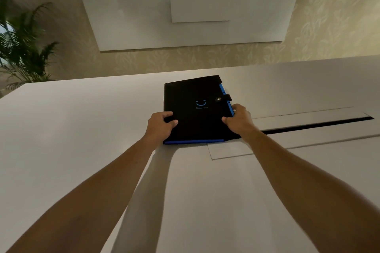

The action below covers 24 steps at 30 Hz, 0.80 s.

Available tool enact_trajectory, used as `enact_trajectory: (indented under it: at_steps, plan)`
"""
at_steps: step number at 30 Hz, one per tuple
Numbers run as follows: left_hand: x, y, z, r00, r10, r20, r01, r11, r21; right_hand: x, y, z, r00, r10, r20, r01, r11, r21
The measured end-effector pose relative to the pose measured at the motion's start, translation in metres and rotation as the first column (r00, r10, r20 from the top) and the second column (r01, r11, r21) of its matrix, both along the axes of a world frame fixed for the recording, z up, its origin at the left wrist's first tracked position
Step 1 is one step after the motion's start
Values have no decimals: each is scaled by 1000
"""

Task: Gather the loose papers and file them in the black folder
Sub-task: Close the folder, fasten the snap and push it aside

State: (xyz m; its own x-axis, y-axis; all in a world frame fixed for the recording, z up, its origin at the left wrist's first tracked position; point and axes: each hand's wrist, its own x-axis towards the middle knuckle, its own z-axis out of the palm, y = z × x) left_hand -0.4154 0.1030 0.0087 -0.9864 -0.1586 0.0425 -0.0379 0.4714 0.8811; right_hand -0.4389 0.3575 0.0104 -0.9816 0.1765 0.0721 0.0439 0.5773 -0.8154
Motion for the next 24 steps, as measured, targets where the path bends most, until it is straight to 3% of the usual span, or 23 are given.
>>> enact_trajectory:
  at_steps: [3, 5, 7, 9, 12, 15, 18, 24]
  plan:
    - [-22, -1, -12, 999, -21, -44, 13, 984, -180, -24, -6, -9, 1000, 23, 0, -23, 995, 101]
    - [-32, -2, -20, 993, -79, -83, 46, 939, -341, -32, -10, -16, 999, 33, -23, -26, 964, 264]
    - [-42, -4, -28, 987, -143, -71, 91, 869, -487, -35, -15, -25, 997, 35, -76, 7, 867, 499]
    - [-48, -8, -32, 988, -144, -58, 100, 875, -474, -33, -18, -32, 987, 46, -153, 58, 789, 612]
    - [-42, -8, -33, 960, -56, -274, -55, 924, -380, -29, -19, -31, 965, 65, -253, 94, 818, 567]
    - [-24, -6, -33, 907, 23, -421, -198, 905, -376, -22, -20, -27, 948, 188, -258, -23, 846, 533]
    - [-9, -4, -41, 927, -177, -329, -85, 757, -647, -8, -21, -34, 931, 308, -197, -159, 825, 542]
    - [-5, -3, -46, 949, -195, -247, -20, 745, -667, -5, -22, -46, 923, 325, -205, -172, 826, 538]
